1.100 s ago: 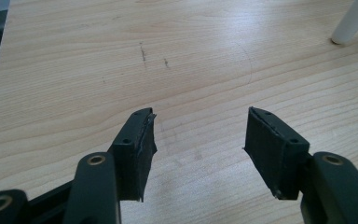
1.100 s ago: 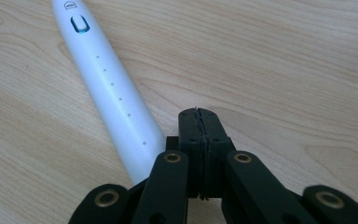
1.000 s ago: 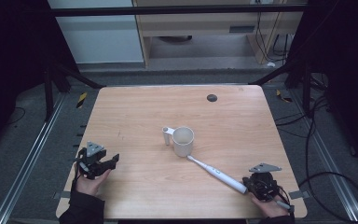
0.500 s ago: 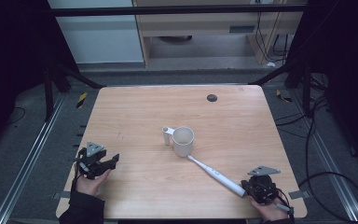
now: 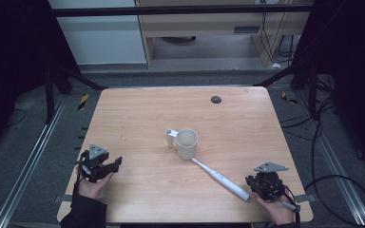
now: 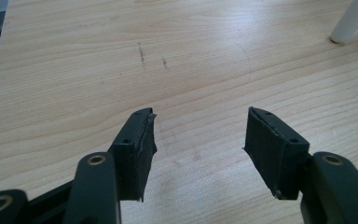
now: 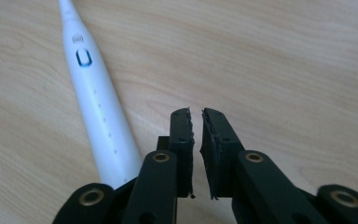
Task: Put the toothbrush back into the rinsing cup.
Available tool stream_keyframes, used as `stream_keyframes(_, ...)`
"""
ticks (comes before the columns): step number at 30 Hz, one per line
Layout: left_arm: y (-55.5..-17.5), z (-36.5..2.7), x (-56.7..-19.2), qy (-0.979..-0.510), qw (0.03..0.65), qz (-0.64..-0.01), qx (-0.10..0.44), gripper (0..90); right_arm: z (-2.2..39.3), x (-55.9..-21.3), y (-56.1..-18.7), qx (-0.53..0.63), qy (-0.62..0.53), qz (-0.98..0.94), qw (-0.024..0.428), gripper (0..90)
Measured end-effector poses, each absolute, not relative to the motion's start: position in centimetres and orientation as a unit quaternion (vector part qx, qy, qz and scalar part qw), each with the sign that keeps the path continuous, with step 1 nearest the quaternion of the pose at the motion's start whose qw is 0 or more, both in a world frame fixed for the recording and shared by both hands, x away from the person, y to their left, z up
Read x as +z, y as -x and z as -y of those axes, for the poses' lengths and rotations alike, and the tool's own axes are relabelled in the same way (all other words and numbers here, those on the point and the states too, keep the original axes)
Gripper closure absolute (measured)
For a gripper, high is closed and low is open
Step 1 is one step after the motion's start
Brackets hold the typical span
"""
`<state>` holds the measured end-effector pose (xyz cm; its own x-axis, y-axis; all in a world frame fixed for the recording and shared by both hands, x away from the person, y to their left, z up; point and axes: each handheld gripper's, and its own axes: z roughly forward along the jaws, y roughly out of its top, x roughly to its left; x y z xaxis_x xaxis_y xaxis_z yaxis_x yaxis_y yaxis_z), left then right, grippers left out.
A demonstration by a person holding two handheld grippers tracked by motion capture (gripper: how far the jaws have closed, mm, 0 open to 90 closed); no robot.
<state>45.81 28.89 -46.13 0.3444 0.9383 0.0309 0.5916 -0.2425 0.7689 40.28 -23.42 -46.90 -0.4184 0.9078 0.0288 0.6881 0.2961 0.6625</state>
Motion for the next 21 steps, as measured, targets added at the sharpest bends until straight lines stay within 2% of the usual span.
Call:
stream_keyframes(6,-45.8,-28.9,-46.1,-0.748,0.34,-0.511,0.254,41.3,23.0,-45.6,-41.2,0.322,-0.498,-0.781,0.196,63.5)
stream_keyframes(10,-45.8,-28.8,-46.2,-0.748,0.34,-0.51,0.254,41.2,22.6,-44.5,-41.7,0.332,-0.491,-0.779,0.206,57.4)
stream_keyframes(21,-45.9,-28.8,-46.3,-0.75,0.338,-0.51,0.252,41.1,20.2,-41.9,-43.6,0.342,-0.465,-0.79,0.208,49.2)
